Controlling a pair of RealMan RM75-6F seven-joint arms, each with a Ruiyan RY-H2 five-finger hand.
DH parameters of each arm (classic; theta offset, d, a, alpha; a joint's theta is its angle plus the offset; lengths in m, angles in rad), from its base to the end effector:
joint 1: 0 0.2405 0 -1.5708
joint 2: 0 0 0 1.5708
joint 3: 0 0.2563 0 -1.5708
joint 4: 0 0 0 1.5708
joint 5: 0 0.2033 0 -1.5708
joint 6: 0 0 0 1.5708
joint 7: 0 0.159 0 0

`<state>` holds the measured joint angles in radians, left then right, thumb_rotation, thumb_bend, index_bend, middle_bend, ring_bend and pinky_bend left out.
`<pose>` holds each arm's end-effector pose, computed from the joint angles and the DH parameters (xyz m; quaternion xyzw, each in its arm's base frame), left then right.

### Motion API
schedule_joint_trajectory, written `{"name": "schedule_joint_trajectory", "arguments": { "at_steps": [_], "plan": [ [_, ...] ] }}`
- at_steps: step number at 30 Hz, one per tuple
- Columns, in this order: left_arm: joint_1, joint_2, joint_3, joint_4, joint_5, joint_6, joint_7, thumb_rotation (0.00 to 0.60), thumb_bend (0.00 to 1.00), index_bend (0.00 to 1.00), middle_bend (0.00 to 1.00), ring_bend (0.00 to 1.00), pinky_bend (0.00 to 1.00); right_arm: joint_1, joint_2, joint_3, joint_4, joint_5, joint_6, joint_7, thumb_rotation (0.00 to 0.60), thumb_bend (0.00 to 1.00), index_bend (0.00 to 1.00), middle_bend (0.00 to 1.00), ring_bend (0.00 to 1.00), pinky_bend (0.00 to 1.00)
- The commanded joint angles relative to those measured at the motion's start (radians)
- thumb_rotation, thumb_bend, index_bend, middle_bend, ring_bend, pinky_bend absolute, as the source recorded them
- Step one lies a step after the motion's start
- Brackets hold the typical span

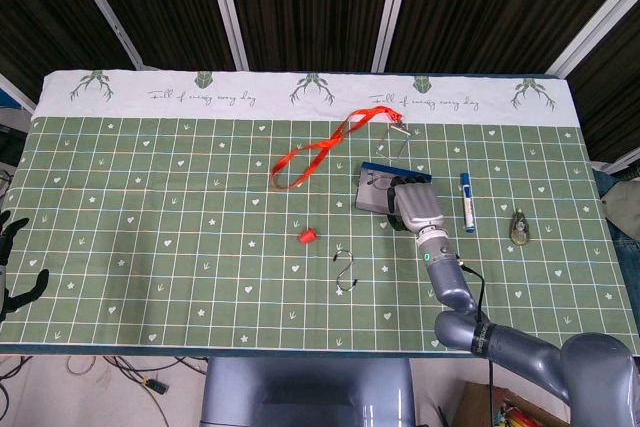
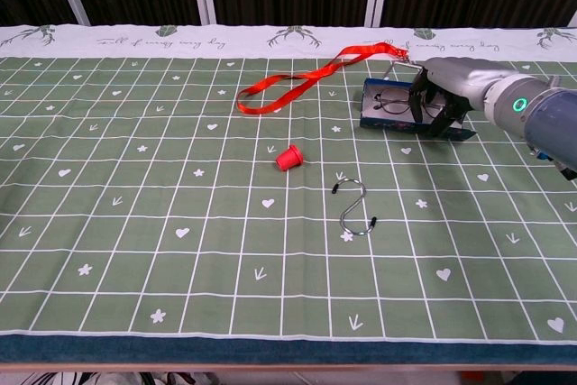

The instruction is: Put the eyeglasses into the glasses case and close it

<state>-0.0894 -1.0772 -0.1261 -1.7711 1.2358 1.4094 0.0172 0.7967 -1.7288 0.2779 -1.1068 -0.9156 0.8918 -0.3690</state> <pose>-0.3145 0.2054 0.1758 -0.4987 -0.4785 -0.3768 0.6168 -0.1810 -0.4132 -0.0306 0.6780 -0.4220 0.3309 0.5027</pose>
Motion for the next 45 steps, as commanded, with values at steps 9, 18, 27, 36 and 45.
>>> {"name": "schedule_joint_trajectory", "arguments": {
  "at_steps": [9, 18, 27, 36, 45],
  "plan": [
    [0.0, 0.001, 0.001, -0.002, 0.002, 0.001, 0.001, 0.6, 0.35, 0.14, 0.0, 0.0, 0.0, 0.002, -0.006, 0.0, 0.006, 0.008, -0.006, -0.005, 0.6, 0.59, 0.68, 0.29, 0.29, 0.2],
    [-0.001, 0.003, 0.001, -0.002, 0.0, -0.003, 0.0, 0.6, 0.35, 0.14, 0.0, 0.0, 0.0, 0.001, 0.023, 0.004, -0.051, -0.016, 0.022, -0.012, 0.6, 0.69, 0.7, 0.3, 0.29, 0.2],
    [0.0, 0.003, 0.004, -0.001, 0.006, 0.0, 0.0, 0.6, 0.35, 0.14, 0.0, 0.0, 0.0, -0.014, 0.102, -0.001, -0.209, -0.021, 0.072, -0.07, 0.6, 0.71, 0.73, 0.3, 0.29, 0.2],
    [0.001, 0.0, 0.004, -0.001, 0.009, 0.006, 0.001, 0.6, 0.35, 0.14, 0.0, 0.0, 0.0, 0.002, 0.137, -0.007, -0.286, 0.017, 0.067, -0.131, 0.6, 0.71, 0.74, 0.29, 0.28, 0.2],
    [0.002, 0.001, 0.002, 0.0, 0.006, 0.005, -0.002, 0.6, 0.35, 0.14, 0.0, 0.0, 0.0, 0.057, 0.133, 0.006, -0.245, 0.125, -0.004, -0.18, 0.6, 0.71, 0.75, 0.29, 0.28, 0.2]
  ]
}}
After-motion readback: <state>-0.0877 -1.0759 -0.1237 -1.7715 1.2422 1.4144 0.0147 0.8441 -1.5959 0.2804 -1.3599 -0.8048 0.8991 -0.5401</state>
